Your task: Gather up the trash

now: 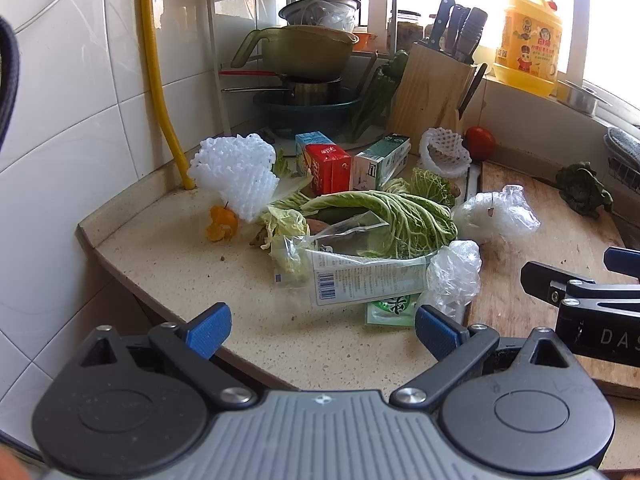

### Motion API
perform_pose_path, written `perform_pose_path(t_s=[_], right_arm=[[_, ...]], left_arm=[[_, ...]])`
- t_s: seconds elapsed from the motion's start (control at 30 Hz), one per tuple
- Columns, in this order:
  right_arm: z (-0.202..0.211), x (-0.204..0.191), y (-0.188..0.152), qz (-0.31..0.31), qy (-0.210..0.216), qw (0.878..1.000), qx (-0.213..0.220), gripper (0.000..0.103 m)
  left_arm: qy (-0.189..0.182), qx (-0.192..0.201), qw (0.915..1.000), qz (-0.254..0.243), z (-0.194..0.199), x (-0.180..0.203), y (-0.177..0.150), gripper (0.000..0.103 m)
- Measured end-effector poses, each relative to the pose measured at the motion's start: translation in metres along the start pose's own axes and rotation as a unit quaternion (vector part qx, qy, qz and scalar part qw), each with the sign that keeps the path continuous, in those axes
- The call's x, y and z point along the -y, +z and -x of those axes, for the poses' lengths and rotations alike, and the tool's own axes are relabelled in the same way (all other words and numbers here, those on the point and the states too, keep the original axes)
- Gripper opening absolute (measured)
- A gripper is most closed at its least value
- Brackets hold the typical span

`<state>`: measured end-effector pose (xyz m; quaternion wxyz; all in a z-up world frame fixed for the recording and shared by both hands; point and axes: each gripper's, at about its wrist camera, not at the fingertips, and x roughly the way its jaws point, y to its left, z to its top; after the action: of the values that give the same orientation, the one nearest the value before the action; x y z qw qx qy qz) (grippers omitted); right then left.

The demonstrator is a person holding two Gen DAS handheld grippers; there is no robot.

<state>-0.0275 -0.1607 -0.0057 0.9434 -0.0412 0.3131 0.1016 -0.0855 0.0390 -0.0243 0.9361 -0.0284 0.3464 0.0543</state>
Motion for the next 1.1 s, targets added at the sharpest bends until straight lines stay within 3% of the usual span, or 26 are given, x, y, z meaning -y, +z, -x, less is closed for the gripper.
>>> perform_pose_path(t_s=[0.5, 0.77, 1.1], right_arm=[[0.001, 0.001, 0.001, 0.007, -0.006, 1.0, -0.003, 0.1], [-0.018, 0.011, 0.016, 0.021, 0.01, 1.0, -0.009, 0.101], [-0.055, 0.05, 0.044, 0.052, -0.001, 0.999, -0.004, 0.101]], left_arm=[[-0.007, -0.003, 1.0, 0.003, -0.002, 0.002, 0.0, 0.098], [0.002, -0.007, 0.9999, 0.013, -0.01, 0.008, 0.005, 0.098], [-0.086, -0.011, 0.995, -0.05, -0.027, 0.061, 0.003, 0.098]])
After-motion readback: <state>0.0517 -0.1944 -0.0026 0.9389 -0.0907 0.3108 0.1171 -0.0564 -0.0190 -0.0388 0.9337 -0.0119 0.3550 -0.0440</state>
